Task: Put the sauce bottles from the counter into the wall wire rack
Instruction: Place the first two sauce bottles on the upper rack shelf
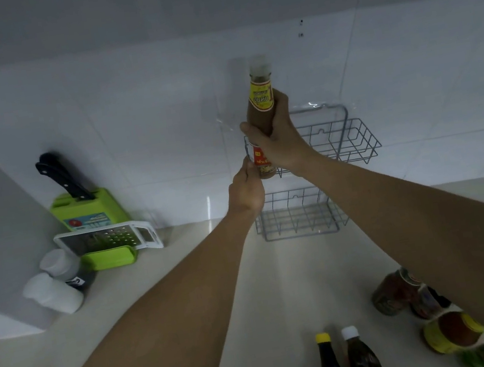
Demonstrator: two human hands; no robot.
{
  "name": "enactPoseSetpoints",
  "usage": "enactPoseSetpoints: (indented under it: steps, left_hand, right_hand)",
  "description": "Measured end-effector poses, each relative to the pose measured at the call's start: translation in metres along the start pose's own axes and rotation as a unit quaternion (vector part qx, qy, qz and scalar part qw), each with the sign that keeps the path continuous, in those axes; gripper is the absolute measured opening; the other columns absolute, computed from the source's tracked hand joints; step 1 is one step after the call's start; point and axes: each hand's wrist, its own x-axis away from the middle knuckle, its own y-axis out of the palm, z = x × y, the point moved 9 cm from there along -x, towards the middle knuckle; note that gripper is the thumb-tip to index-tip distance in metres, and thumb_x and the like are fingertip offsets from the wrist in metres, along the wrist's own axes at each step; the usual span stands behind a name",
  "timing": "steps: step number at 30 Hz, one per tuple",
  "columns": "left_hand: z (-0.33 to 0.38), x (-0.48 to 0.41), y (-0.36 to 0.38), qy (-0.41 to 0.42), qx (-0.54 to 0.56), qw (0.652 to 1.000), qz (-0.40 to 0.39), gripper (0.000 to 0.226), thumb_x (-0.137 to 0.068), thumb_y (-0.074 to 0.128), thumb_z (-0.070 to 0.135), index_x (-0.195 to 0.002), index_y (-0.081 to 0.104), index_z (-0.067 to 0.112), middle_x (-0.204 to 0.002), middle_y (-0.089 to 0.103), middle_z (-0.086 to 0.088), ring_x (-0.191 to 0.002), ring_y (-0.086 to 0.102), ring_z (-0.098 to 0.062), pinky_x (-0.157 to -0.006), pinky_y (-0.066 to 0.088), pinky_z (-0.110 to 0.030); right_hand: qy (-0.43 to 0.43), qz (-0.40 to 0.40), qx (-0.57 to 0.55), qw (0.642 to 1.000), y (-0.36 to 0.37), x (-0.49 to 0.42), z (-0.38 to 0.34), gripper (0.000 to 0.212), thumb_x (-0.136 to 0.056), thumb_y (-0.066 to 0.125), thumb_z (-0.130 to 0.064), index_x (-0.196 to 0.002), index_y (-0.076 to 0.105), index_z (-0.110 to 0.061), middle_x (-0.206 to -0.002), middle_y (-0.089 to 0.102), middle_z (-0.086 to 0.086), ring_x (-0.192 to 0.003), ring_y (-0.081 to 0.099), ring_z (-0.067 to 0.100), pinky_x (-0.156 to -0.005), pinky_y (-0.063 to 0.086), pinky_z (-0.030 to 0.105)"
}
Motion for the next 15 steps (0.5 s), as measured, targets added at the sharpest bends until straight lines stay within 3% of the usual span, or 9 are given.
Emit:
enactPoseSetpoints:
  steps: [3, 6, 10, 15]
  left_hand:
    - [-0.003, -0.003, 0.001, -0.008, 0.003, 1.000, -0.009, 0.051, -0.108, 0.017, 0.039, -0.153, 0.038, 0.025, -0.151, 0.048, -0.007, -0.140, 0.042, -0.027, -0.119, 0.025, -0.039]
    - [-0.004, -0.004, 0.001, -0.009, -0.005, 1.000, -0.015, 0.051, -0.108, 0.016, 0.041, -0.152, 0.037, 0.027, -0.152, 0.047, -0.006, -0.141, 0.041, -0.028, -0.119, 0.025, -0.039]
    - [-0.004, -0.005, 0.003, -0.008, -0.014, 1.000, -0.014, 0.051, -0.108, 0.016, 0.041, -0.153, 0.036, 0.027, -0.152, 0.046, -0.006, -0.140, 0.042, -0.028, -0.118, 0.026, -0.038]
    - [-0.003, -0.005, 0.003, -0.007, -0.029, 0.999, -0.025, 0.051, -0.108, 0.015, 0.040, -0.154, 0.033, 0.026, -0.153, 0.045, -0.007, -0.141, 0.041, -0.029, -0.117, 0.027, -0.037]
  right_hand:
    - [0.051, -0.050, 0.005, 0.997, -0.002, 0.001, 0.010, 0.083, -0.087, 0.071, -0.015, -0.145, 0.012, -0.021, -0.134, 0.045, 0.011, -0.118, 0.055, 0.024, -0.098, 0.052, 0.041]
    - [0.097, -0.119, 0.058, 0.986, -0.002, 0.015, 0.023, 0.081, -0.087, 0.071, -0.012, -0.146, 0.017, -0.018, -0.128, 0.049, 0.002, -0.114, 0.056, 0.019, -0.092, 0.048, 0.032]
    - [0.071, -0.101, 0.124, 0.984, -0.010, 0.023, 0.027, 0.068, -0.085, 0.075, -0.020, -0.142, 0.036, -0.014, -0.138, 0.055, 0.006, -0.122, 0.056, 0.024, -0.101, 0.049, 0.037]
    - [0.066, -0.092, 0.136, 0.984, -0.012, 0.022, 0.029, 0.072, -0.084, 0.077, -0.026, -0.143, 0.038, -0.014, -0.143, 0.054, 0.008, -0.125, 0.057, 0.029, -0.105, 0.048, 0.044]
